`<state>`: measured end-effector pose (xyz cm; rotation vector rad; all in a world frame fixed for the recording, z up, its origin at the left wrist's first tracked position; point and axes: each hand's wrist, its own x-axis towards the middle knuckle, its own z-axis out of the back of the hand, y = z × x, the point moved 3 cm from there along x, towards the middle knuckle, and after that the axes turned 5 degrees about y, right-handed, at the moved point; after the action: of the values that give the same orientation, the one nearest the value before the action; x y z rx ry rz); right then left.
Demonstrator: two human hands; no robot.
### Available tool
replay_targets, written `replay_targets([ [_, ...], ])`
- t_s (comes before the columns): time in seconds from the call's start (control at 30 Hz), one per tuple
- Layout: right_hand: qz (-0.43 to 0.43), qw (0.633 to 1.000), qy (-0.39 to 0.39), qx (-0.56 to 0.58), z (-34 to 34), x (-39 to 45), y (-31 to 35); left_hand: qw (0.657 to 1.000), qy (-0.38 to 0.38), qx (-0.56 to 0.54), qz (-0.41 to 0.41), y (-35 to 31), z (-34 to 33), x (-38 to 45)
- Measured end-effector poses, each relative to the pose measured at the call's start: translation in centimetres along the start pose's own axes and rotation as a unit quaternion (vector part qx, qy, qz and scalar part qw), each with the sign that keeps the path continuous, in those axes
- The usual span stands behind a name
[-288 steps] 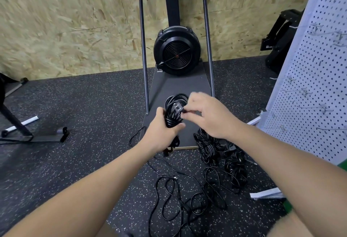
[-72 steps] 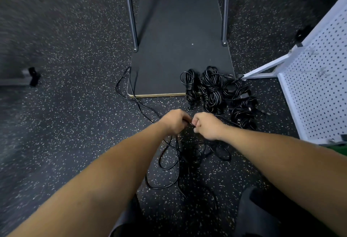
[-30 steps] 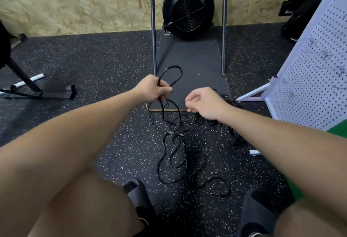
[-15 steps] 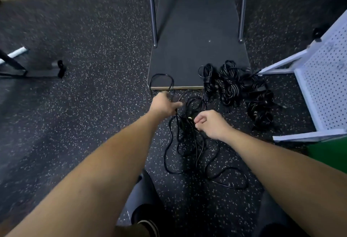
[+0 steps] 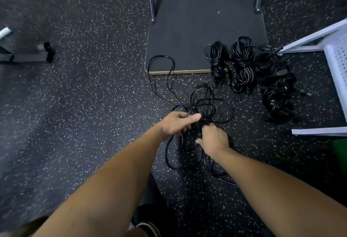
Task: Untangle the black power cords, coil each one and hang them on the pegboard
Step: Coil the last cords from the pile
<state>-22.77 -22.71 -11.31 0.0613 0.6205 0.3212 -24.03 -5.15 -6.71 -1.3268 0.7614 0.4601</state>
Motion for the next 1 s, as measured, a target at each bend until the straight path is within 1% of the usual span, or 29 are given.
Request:
replay_targets([
  [0.07,-0.003,1.0,-0.016,-0.006,-0.5,0.3,0.5,0.997,0.042,-0.07,0.007,0.0,0.0,-0.2],
  [0.1,-0.005,1.0,-0.015,-0.005,-0.7,0.4,0.6,0.994,0.035,-0.104,0.006,0.0,0.3,-0.3],
  [0.13,-0.008,1.0,-0.012,0.01,-1.0,0.5,0.5,0.992,0.002,-0.125,0.002,0.2,0.8,-0.4],
  [0.17,-0.018,0.998,-0.002,0.053,-1.6,0.7,0.3,0.99,-0.045,-0.132,0.005,0.5,1.6,-0.5],
  [0.2,-0.025,0.992,0.014,0.122,-2.0,0.9,0.0,0.988,-0.095,-0.119,0.016,1.1,2.5,-0.6],
  [0.23,-0.011,0.978,0.033,0.207,-2.4,1.0,-0.2,0.987,-0.135,-0.084,0.036,1.8,3.3,-0.7],
  [0.27,0.017,0.956,0.038,0.292,-2.3,0.9,-0.1,0.985,-0.154,-0.039,0.059,2.5,3.9,-0.9],
  [0.33,0.062,0.905,0.052,0.417,-1.0,0.0,0.2,0.986,-0.141,0.017,0.091,3.2,3.8,-1.4],
  [0.4,0.075,0.871,0.078,0.478,1.0,-1.5,0.7,0.989,-0.122,0.003,0.078,2.2,2.8,-2.4],
  [0.47,0.07,0.859,0.074,0.502,2.8,-2.9,1.1,0.992,-0.112,-0.038,0.034,0.4,1.6,-3.6],
  [0.53,0.067,0.858,0.061,0.505,4.3,-4.1,1.3,0.992,-0.109,-0.063,-0.015,-1.6,0.8,-4.7],
  [0.6,0.076,0.877,0.038,0.473,5.7,-4.9,1.5,0.991,-0.109,-0.067,-0.045,-3.6,0.4,-6.1],
  [0.67,0.093,0.882,0.028,0.46,7.0,-5.6,1.5,0.99,-0.1,-0.068,-0.07,-5.2,0.2,-7.6],
  [0.7,0.111,0.886,0.016,0.449,8.9,-7.3,1.9,0.989,-0.105,-0.048,-0.09,-6.7,0.1,-9.9],
  [0.77,0.12,0.895,0.007,0.431,9.9,-7.3,1.9,0.988,-0.1,-0.028,-0.116,-7.8,0.5,-10.4],
  [0.87,0.129,0.913,-0.036,0.386,13.6,-9.7,2.2,0.983,-0.104,0.012,-0.15,-10.6,0.9,-13.3],
  [0.93,0.113,0.926,-0.074,0.352,16.8,-10.9,1.7,0.979,-0.108,0.039,-0.169,-13.3,1.0,-15.2],
  [1.0,0.096,0.934,-0.146,0.313,20.4,-12.4,0.9,0.97,-0.115,0.095,-0.194,-16.1,1.0,-17.2],
])
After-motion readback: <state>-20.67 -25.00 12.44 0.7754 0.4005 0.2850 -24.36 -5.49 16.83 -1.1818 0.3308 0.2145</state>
